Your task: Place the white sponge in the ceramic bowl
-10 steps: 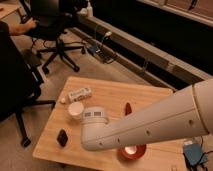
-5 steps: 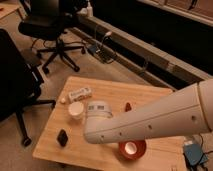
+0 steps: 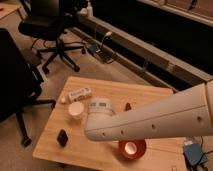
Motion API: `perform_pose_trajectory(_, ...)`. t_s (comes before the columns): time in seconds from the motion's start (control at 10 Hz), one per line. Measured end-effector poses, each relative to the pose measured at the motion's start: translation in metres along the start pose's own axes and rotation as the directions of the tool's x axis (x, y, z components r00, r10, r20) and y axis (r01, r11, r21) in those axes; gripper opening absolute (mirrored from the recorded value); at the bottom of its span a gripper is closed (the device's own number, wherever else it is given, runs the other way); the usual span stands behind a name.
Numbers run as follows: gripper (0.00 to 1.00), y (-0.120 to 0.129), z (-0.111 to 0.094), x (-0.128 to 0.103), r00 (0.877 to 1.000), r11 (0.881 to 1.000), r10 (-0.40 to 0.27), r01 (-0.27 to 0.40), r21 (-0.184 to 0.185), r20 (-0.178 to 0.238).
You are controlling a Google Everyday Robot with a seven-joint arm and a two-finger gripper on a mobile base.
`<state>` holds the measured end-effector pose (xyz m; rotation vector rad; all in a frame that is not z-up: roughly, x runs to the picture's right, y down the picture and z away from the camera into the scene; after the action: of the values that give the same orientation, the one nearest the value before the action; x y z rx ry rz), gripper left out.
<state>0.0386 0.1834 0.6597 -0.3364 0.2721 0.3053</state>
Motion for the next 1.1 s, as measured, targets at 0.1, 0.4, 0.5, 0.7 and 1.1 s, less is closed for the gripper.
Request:
perform_pose_trajectory(0.1,0.0,-0.001,-0.002,0.004,1.0,1.0,0.004,-0.004,0.002,-0.011)
perform_pose_trajectory(0.4,0.0,0.005,-0.006,0.009,1.0,1.0,0.006,-0.006,-0.028,-0.023)
perform_pose_trajectory(0.5,0.0,0.01,-0.007,0.004,1.0,0.999,0.001,-0.001,-0.048,-0.013)
perform_pose_trajectory(0.7,0.0,0.014,-0.01,-0.006,1.0,0.997,-0.001,0.001,-0.074,0.003)
perform_pose_trajectory(1.1,0.0,0.027,-0.02,-0.033,1.0,0.996,0.009,-0.011,-0.089,-0.024)
